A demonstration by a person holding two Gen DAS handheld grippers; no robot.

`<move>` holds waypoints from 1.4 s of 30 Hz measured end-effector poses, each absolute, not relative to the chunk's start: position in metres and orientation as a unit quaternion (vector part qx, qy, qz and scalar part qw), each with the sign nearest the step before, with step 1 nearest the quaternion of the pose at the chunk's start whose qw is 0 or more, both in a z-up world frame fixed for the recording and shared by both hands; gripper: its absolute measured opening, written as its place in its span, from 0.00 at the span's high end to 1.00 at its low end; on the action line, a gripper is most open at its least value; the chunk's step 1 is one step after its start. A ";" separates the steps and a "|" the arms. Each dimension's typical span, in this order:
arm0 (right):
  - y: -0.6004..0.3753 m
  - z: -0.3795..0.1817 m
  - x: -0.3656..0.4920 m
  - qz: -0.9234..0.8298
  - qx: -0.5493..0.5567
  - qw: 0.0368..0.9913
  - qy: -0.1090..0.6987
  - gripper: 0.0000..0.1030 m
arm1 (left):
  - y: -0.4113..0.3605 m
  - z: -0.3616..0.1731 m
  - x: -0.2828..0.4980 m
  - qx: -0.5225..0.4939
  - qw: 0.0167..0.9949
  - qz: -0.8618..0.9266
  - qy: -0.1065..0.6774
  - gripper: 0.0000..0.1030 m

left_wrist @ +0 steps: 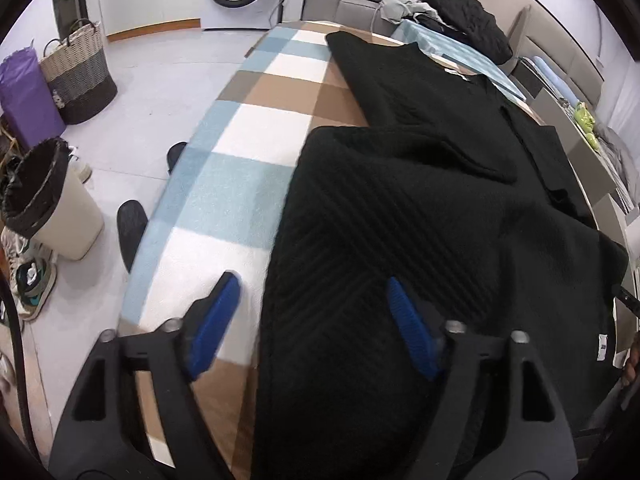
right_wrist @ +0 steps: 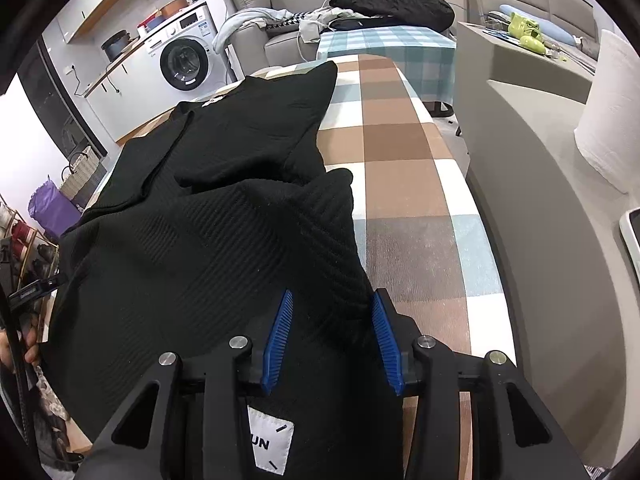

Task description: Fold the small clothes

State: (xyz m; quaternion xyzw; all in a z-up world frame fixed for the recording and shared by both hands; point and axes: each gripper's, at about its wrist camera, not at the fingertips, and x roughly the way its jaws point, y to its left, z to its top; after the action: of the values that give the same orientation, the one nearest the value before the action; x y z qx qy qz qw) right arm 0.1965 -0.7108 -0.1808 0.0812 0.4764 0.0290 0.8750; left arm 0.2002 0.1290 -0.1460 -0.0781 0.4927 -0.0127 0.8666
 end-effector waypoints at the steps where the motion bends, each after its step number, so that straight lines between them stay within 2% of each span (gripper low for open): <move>1: -0.711 -0.182 0.199 0.029 0.080 0.875 0.477 0.59 | 0.129 -0.147 0.202 -0.080 0.868 -0.013 0.489 0.44; 2: -0.710 -0.183 0.201 0.029 0.079 0.874 0.478 0.59 | 0.129 -0.147 0.203 -0.082 0.871 -0.015 0.484 0.67; 4: -0.707 -0.183 0.202 0.036 0.073 0.876 0.475 0.59 | 0.129 -0.149 0.206 -0.082 0.873 -0.017 0.481 0.93; 5: -0.704 -0.183 0.203 0.040 0.069 0.877 0.473 0.60 | 0.131 -0.149 0.206 -0.089 0.873 -0.020 0.479 0.95; 7: -0.700 -0.183 0.205 0.046 0.062 0.881 0.466 0.73 | 0.134 -0.146 0.202 -0.103 0.880 -0.022 0.463 0.95; 8: -0.698 -0.182 0.205 0.048 0.057 0.884 0.462 0.87 | 0.134 -0.143 0.198 -0.104 0.885 -0.023 0.453 0.96; 9: -0.696 -0.179 0.204 0.052 0.052 0.889 0.453 0.93 | 0.135 -0.138 0.194 -0.104 0.890 -0.024 0.443 0.96; 12: -0.695 -0.163 0.191 0.070 0.053 0.909 0.407 0.95 | 0.141 -0.123 0.180 -0.112 0.901 -0.023 0.419 0.96; 21: -0.703 -0.117 0.186 0.079 0.093 0.938 0.325 0.95 | 0.145 -0.070 0.172 -0.127 0.926 -0.032 0.354 0.96; 27: -0.706 -0.116 0.231 0.036 0.111 0.934 0.337 0.95 | 0.143 -0.066 0.212 -0.138 0.924 -0.026 0.355 0.96; 32: -0.713 -0.133 0.280 0.004 0.136 0.921 0.366 0.95 | 0.151 -0.092 0.259 -0.165 0.906 -0.011 0.390 0.96; 35: -0.719 -0.147 0.298 -0.022 0.138 0.909 0.393 0.86 | 0.155 -0.109 0.275 -0.178 0.894 -0.007 0.412 0.95; 36: -0.722 -0.151 0.299 -0.026 0.139 0.905 0.401 0.77 | 0.156 -0.114 0.277 -0.184 0.891 -0.004 0.415 0.95; 37: -0.725 -0.154 0.299 -0.028 0.144 0.901 0.407 0.71 | 0.157 -0.117 0.278 -0.188 0.889 -0.004 0.417 0.88; 38: -0.730 -0.157 0.298 -0.023 0.155 0.899 0.409 0.58 | 0.157 -0.120 0.279 -0.186 0.888 -0.001 0.420 0.75; 39: -0.734 -0.159 0.296 -0.016 0.166 0.898 0.407 0.55 | 0.157 -0.123 0.281 -0.183 0.887 0.005 0.424 0.68; 40: -0.736 -0.162 0.295 -0.010 0.172 0.896 0.410 0.54 | 0.158 -0.125 0.281 -0.184 0.887 0.004 0.423 0.55; 41: -0.737 -0.165 0.295 -0.005 0.174 0.893 0.415 0.51 | 0.157 -0.126 0.282 -0.186 0.888 -0.002 0.420 0.47; 42: -0.737 -0.169 0.297 0.004 0.176 0.888 0.425 0.48 | 0.156 -0.127 0.284 -0.185 0.888 -0.005 0.422 0.46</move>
State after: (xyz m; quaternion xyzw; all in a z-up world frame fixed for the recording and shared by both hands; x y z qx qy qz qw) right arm 0.2972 -0.7366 -0.1694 0.1764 0.4249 0.0041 0.8879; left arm 0.2842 0.1558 -0.1273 -0.1848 0.4216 -0.0049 0.8877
